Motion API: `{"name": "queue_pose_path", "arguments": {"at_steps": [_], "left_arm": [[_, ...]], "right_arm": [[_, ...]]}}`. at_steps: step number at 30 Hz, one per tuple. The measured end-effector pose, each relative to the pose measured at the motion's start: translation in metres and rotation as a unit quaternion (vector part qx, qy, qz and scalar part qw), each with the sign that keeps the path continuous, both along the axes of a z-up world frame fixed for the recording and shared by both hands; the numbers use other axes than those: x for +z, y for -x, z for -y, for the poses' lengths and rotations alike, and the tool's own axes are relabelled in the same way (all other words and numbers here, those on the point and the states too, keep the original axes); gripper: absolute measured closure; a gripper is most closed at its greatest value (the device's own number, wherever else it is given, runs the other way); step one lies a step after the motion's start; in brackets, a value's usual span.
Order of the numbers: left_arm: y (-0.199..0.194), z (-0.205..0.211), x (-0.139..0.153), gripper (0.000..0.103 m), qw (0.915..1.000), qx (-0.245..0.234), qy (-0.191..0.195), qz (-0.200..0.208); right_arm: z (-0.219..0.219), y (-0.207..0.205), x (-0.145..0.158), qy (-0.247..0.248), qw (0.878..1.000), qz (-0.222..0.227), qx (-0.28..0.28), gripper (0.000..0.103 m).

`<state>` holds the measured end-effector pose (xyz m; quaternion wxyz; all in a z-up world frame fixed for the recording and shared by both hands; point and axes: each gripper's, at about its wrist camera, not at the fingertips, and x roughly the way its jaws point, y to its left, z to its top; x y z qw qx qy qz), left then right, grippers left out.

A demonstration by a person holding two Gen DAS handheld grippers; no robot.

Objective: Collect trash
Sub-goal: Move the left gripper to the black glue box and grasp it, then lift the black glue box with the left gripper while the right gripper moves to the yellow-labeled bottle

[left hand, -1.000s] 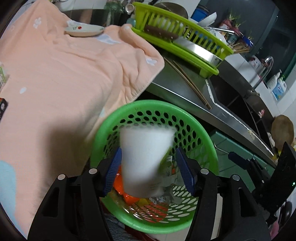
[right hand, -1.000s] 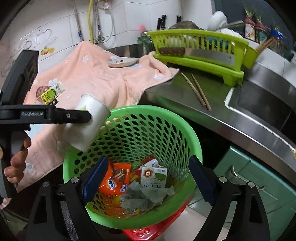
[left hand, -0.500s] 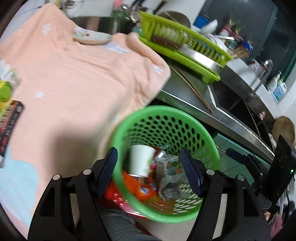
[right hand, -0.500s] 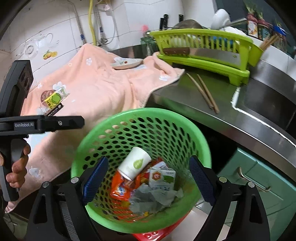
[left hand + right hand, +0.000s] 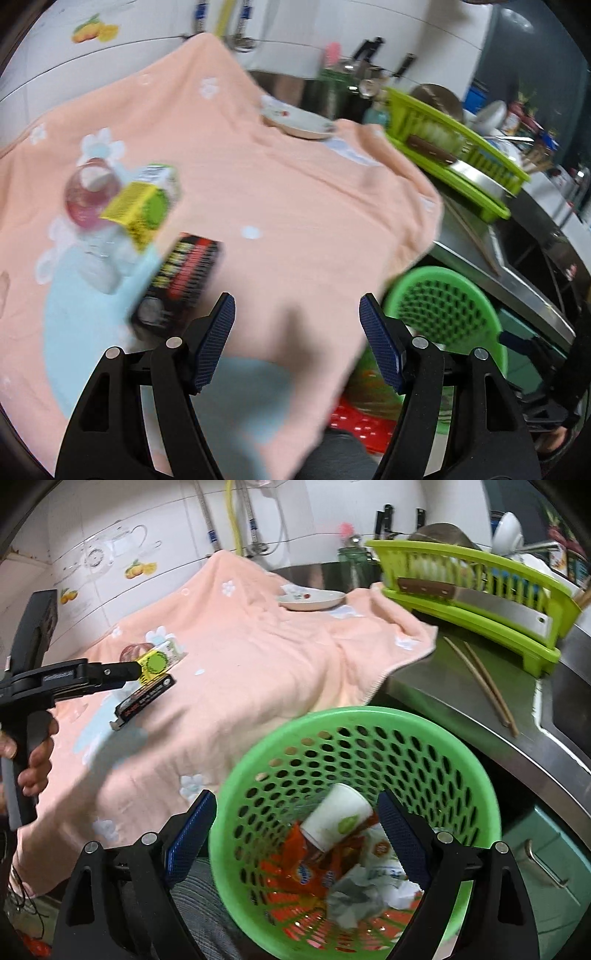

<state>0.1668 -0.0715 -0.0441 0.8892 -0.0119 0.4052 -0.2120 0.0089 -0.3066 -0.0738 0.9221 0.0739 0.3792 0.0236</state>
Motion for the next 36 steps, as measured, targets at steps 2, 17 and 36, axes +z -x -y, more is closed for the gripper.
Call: {"name": "queue_pose_path", "arguments": {"at_steps": [2, 17, 36], "left_arm": [[-0.011, -0.015, -0.004, 0.034, 0.9999, 0.014, -0.003, -0.004], [-0.058, -0.032, -0.043, 0.034, 0.9971, 0.013, -0.074, -0.013], [-0.077, -0.030, -0.055, 0.034, 0.9949, 0.014, -0.094, -0.032]], "right_arm": [[-0.006, -0.003, 0.000, 0.002, 1.000, -0.001, 0.006, 0.018], [-0.032, -0.028, -0.002, 0.003, 0.999, -0.007, 0.038, 0.018], [-0.047, -0.048, -0.007, 0.000, 0.998, -0.015, 0.061, 0.018]]}}
